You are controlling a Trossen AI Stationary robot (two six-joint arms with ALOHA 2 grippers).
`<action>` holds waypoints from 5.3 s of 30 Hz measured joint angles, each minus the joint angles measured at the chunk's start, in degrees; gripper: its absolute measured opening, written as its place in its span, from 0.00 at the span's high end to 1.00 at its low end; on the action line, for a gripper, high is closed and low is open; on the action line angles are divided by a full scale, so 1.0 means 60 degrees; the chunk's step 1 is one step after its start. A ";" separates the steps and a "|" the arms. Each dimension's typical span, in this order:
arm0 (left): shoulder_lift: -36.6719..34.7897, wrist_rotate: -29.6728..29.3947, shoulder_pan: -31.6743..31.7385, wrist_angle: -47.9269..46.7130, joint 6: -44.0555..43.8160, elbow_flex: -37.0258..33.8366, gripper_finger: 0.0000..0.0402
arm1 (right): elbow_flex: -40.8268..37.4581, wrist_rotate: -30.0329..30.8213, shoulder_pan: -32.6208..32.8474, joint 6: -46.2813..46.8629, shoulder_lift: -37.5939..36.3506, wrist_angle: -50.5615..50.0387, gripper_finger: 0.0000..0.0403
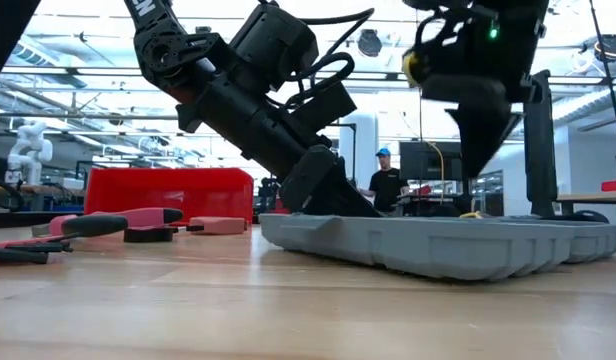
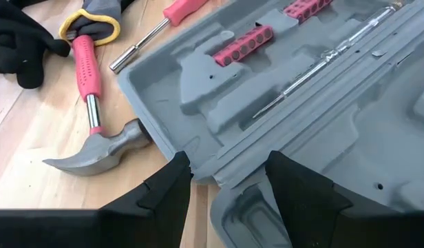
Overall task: Prefit tool cases
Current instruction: Remove the top orange screwdriver bit set from the gray pre-fit tool case
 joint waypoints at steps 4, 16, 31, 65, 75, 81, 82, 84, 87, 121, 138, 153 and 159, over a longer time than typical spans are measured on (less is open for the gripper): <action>0.0000 0.0025 0.0000 0.0000 0.0009 0.0000 0.50 | 0.0015 0.0024 0.0001 0.0000 -0.0104 -0.0157 0.99; 0.0000 0.0305 -0.0007 0.0066 0.0001 -0.0004 0.50 | -0.1655 -0.1670 -0.0587 -0.0525 -0.0058 0.2598 0.76; 0.0000 0.0322 0.0000 0.0063 0.0001 0.0000 0.50 | -0.2655 -0.1349 -0.1007 -0.0301 0.0090 0.3383 0.72; -0.0388 0.1100 -0.0407 -0.0385 0.1725 -0.0037 0.50 | -0.2725 -0.1161 -0.0721 -0.1267 -0.2477 0.2758 0.91; -0.1940 0.1095 -0.0543 -0.1091 0.1437 -0.0033 0.50 | -0.3160 -0.0905 -0.0729 -0.2687 -0.2332 0.3117 0.99; -0.1944 0.1070 -0.0477 -0.1026 0.0198 -0.0018 0.50 | -0.4019 -0.0909 -0.0725 -0.2249 -0.2113 0.3468 0.99; -0.1859 0.1066 -0.0455 -0.1142 0.0045 -0.0018 0.50 | -0.4194 -0.0919 -0.0722 -0.2057 -0.2103 0.3516 0.99; -0.1593 0.1054 -0.0394 -0.1432 -0.0134 -0.0026 0.50 | -0.4563 -0.1108 -0.0721 -0.1808 -0.2102 0.3714 0.99; -0.1233 0.1008 -0.0286 -0.1477 -0.0557 -0.0029 0.50 | -0.5079 -0.1661 -0.0625 -0.1719 -0.2109 0.4746 1.00; -0.0227 0.0372 -0.0051 0.0318 -0.1835 0.0007 0.50 | -0.4455 0.0438 0.1107 -0.1817 -0.2098 0.7400 1.00; 0.1626 0.0291 0.0001 0.2655 -0.2790 0.0060 0.50 | -0.4105 -0.0179 0.1071 -0.3089 -0.0867 0.9331 1.00; 0.1606 0.0352 -0.0002 0.2625 -0.2705 0.0026 0.50 | -0.3435 0.1602 0.1177 -0.2743 -0.0295 0.7045 1.00; 0.1606 0.0356 -0.0007 0.2620 -0.2534 0.0026 0.50 | -0.1638 0.2933 0.1282 -0.2499 -0.0311 0.3621 1.00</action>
